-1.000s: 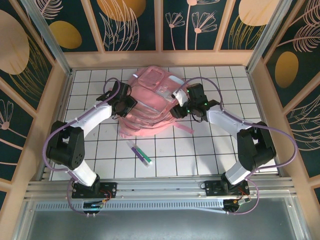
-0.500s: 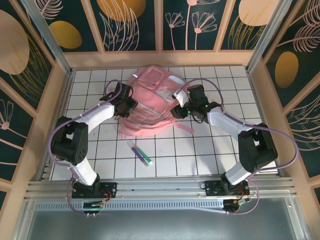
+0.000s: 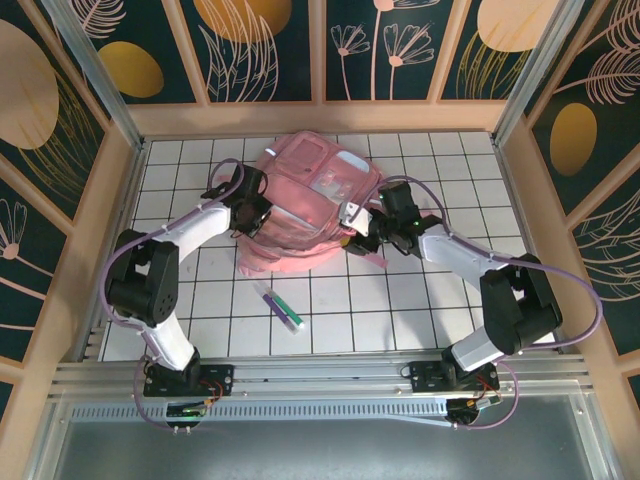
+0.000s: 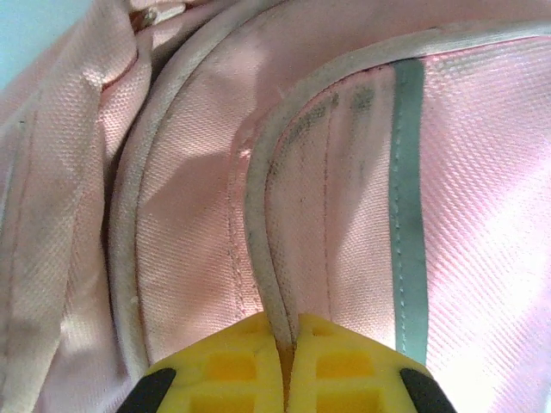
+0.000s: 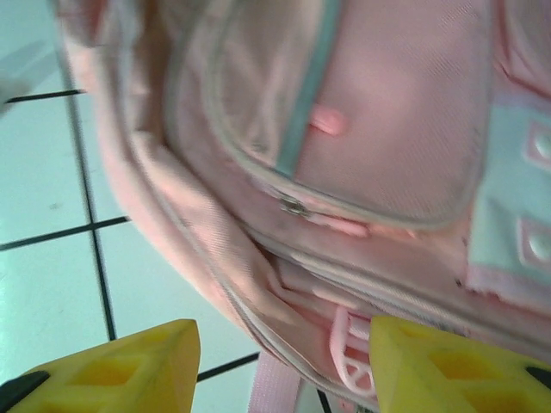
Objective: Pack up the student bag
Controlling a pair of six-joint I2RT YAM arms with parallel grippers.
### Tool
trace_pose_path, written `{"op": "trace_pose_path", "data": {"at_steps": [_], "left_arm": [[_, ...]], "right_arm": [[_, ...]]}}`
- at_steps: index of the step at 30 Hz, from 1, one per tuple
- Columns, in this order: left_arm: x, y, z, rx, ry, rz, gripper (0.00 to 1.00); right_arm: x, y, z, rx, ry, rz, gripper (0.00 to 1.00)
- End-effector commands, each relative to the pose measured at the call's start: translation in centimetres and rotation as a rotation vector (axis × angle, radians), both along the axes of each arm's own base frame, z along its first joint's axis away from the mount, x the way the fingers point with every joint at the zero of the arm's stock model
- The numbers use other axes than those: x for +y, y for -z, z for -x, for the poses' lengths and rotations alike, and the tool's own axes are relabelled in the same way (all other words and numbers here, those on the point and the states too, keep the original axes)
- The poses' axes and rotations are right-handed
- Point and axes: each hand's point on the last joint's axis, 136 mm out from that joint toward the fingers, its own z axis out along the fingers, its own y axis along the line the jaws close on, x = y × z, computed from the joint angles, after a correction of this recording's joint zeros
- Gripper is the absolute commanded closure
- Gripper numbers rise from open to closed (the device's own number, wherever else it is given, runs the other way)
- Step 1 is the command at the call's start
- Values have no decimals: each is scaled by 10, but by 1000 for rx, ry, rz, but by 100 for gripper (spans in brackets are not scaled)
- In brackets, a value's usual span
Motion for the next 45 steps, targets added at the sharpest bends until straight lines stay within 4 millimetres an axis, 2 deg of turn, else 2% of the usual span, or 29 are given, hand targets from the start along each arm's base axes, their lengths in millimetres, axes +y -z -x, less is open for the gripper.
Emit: {"op": "trace_pose_path", "data": {"at_steps": [1,6,14,17,19,21,24,26,30,34,40,45], "left_arm": [[-3,-45,4,-49,5,48,100],[-13,-57,8,-58,29,117,100],[-21,-56,15,-50,24,197,100],[-20,-55,17,-46,17,199,100],[-21,-55,18,-49,10,215,100],[-24,-56,17,-47,15,230,100],[-25,-59,16,-52,11,237,100],[-27,-60,15,-55,12,250,100],[-30,-58,17,-46,21,273,100],[-31,-54,19,-39,14,289,100],[-29,-53,22,-41,5,288,100],[-29,-52,24,-37,-9,307,100]], "right_arm": [[8,-10,3,-93,-192,-73,45],[14,-4,-26,-90,-168,-106,47],[25,12,-42,-32,-131,-159,55],[24,23,-46,-11,-110,-140,65],[23,28,-45,12,-102,-133,69],[23,33,-41,18,-112,-123,69],[21,41,-42,-12,-102,-82,61],[20,41,-44,-43,-95,-73,60],[29,35,-48,-89,-96,-97,59],[40,40,-40,-86,-155,-78,59],[42,59,-25,-71,-226,11,65],[39,74,-27,-164,-217,124,73]]}}
